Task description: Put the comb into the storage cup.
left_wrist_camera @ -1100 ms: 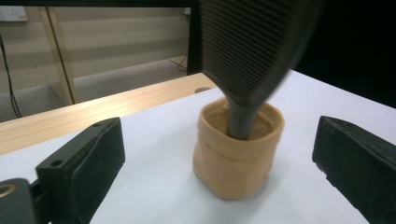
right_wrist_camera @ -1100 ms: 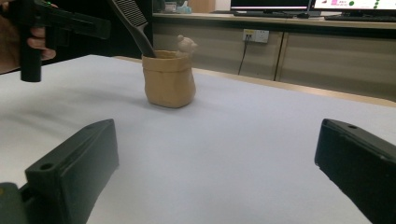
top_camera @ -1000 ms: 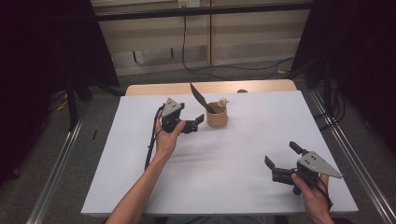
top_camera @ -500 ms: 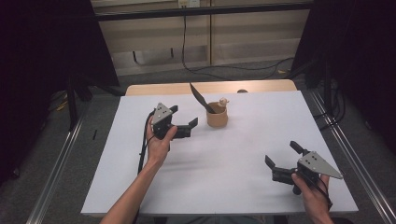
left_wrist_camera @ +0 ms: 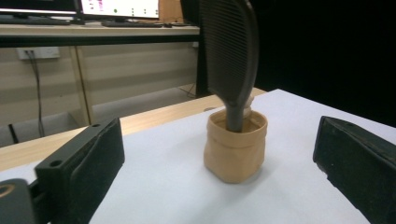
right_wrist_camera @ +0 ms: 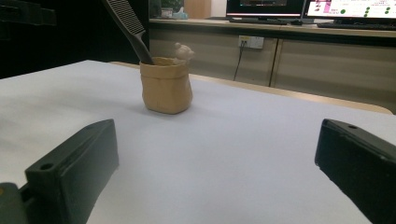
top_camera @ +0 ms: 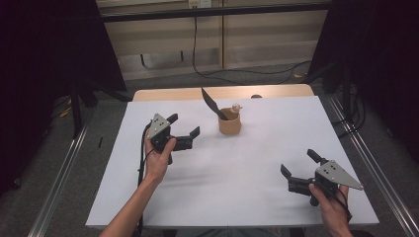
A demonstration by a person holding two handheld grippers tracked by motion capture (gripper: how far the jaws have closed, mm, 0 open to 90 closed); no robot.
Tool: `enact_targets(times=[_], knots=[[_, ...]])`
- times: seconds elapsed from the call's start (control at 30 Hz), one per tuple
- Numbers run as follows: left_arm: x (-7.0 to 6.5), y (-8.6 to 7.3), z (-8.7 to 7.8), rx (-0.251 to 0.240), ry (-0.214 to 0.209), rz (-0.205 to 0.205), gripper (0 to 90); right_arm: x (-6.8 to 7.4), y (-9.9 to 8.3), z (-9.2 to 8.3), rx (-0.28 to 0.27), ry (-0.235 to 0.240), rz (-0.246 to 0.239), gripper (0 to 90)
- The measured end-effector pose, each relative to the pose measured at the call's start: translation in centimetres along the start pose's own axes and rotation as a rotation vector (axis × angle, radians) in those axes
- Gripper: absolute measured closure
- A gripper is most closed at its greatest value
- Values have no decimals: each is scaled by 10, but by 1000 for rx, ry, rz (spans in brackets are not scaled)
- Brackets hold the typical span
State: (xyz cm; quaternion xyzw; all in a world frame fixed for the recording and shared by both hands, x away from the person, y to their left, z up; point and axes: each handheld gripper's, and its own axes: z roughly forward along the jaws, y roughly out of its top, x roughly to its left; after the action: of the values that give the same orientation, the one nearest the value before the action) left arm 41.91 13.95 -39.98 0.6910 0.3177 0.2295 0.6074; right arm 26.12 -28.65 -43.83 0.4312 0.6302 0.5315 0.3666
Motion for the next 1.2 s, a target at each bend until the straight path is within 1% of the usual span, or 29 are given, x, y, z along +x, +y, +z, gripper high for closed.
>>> enact_targets(times=[0.1, 0.13, 0.17, 0.3, 0.33, 0.37, 0.4, 0.43, 0.5, 0.63, 0.67, 0.73, 0.77, 0.8, 0.87, 0.9, 0.97, 1.0, 1.1, 1.13, 1.2], knots=[[1, -2, -8, -1, 21, 7, 19, 0, 0, 0, -1, 0, 0, 0], [3, -2, -11, -2, 22, 18, 19, 0, 0, 0, -1, 1, -1, 0], [3, -2, -13, -10, 24, 8, 19, 0, 0, 0, -1, 2, 0, 0], [6, -3, -24, -6, 41, 25, 19, 1, 1, 0, -3, 2, 1, 0], [6, -3, -26, -5, 45, 20, 19, 1, 1, 0, -4, 1, 1, 0], [7, -4, -29, 2, 30, 31, 18, 1, 1, 0, -4, 2, 0, 0], [7, -5, -32, 4, 21, 30, 13, 1, 1, 0, -4, 3, 1, 0], [6, -5, -34, 2, 18, 24, 8, 1, 1, 0, -4, 3, -1, 0], [6, -7, -39, 2, 33, 38, 9, 1, 1, 0, -5, 4, 0, 0], [6, -9, -48, -4, 46, 26, 16, 1, 1, 0, -8, 2, -2, 0], [6, -9, -51, -1, 51, 18, 16, 1, 1, -1, -9, 2, -1, 0], [6, -9, -55, -12, 52, 0, 16, 2, 2, -1, -9, 2, 1, 0], [6, -10, -56, -13, 56, 1, 16, 2, 2, -1, -11, 4, -1, 0], [5, -10, -58, -16, 68, 8, 16, 2, 2, -1, -12, 4, -1, 0], [4, -12, -62, -18, 64, 25, 16, 2, 2, -1, -12, 5, -2, 0], [3, -13, -64, -19, 64, 23, 16, 2, 2, -1, -13, 5, 1, 0], [1, -16, -69, -19, 85, 47, 15, 2, 2, -1, -13, 7, 2, 0], [0, -17, -71, -25, 87, 48, 15, 2, 2, -2, -12, 6, 3, 0], [2, -19, -78, -35, 97, 39, 15, 3, 2, -1, -12, 9, -6, 0], [2, -20, -79, -40, 96, 26, 15, 4, 2, -1, -10, 8, -5, 0], [1, -21, -85, -31, 99, 5, 15, 4, 2, -1, -9, 11, -8, 0]])
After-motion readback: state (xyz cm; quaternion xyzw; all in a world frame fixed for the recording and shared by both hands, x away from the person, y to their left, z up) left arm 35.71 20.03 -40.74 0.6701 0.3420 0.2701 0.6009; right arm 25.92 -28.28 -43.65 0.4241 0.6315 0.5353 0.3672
